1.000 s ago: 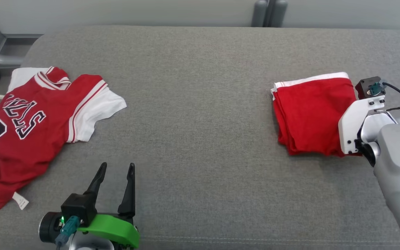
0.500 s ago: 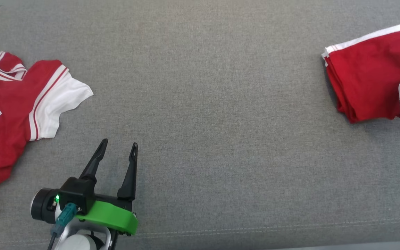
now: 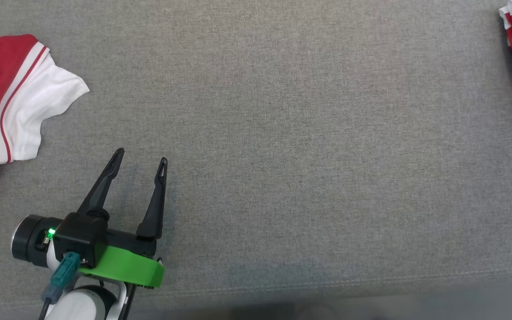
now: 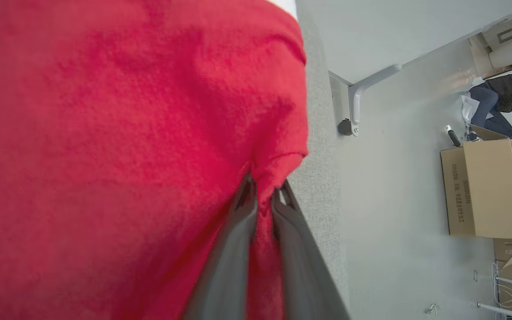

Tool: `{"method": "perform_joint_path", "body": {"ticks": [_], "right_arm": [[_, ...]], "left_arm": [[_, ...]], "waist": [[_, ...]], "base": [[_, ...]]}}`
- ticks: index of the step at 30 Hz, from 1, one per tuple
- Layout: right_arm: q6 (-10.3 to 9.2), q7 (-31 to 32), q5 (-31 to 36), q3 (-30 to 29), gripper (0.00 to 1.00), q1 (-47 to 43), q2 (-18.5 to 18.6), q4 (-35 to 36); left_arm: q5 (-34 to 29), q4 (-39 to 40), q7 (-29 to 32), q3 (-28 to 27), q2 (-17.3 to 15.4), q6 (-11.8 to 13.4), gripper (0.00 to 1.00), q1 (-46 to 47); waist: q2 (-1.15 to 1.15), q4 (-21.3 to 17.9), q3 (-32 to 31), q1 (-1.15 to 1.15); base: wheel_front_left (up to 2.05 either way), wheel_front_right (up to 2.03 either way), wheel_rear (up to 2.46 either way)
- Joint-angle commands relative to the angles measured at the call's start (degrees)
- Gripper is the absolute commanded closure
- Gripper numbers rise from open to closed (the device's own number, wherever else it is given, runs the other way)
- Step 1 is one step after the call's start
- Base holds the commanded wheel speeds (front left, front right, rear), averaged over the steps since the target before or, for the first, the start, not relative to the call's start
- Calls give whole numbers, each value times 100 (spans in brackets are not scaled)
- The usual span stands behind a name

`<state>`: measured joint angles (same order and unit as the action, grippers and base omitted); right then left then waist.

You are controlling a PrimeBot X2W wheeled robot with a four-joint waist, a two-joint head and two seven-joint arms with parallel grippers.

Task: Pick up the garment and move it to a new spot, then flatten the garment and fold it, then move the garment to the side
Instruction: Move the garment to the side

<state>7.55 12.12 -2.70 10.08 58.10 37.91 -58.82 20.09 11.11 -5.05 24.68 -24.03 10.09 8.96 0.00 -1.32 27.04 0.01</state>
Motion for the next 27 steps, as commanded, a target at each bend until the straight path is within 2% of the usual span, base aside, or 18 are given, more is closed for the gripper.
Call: {"method": "perform_joint_path", "body": {"ticks": [1,6,7,8,9,16,19,23,27], "right_arm": [[-12,-103,121,-107,100,-74,65,-33],[-12,-170,606,-408,100,-221,232,-104],[-12,-229,682,-499,70,-240,232,-81],[-12,-229,682,-499,70,-240,232,-81],[-12,-262,767,-631,0,-247,226,-61],[-12,-918,1357,-1050,0,-412,-75,248],[-11,-1431,1568,-1096,0,-431,-368,406],[-11,-1973,1473,-1186,0,-526,-756,463],[-11,-2445,790,-1480,0,-710,-1275,440]], "left_arm": [[-55,66,30,-13,-64,42,0,81],[-105,213,130,3,-144,63,0,100],[-110,234,141,6,-153,69,0,100],[-110,234,141,6,-153,69,0,100],[-113,251,153,4,-161,73,0,106],[-97,248,198,40,-155,97,0,154],[-29,176,136,82,-78,60,0,161],[-3,28,-22,179,-20,-47,0,174],[136,-202,-263,196,105,-149,0,123]], "waist": [[0,6,151,-1],[0,6,222,-1],[0,6,224,-1],[0,6,224,-1],[0,5,228,-1],[0,-16,102,-1],[0,23,-78,-1],[0,116,-367,-1],[0,236,-755,-1]], "base": [[0,0,0],[0,0,0],[0,0,0],[0,0,0],[0,0,0],[0,0,0],[0,0,0],[0,0,0],[0,0,0]]}}
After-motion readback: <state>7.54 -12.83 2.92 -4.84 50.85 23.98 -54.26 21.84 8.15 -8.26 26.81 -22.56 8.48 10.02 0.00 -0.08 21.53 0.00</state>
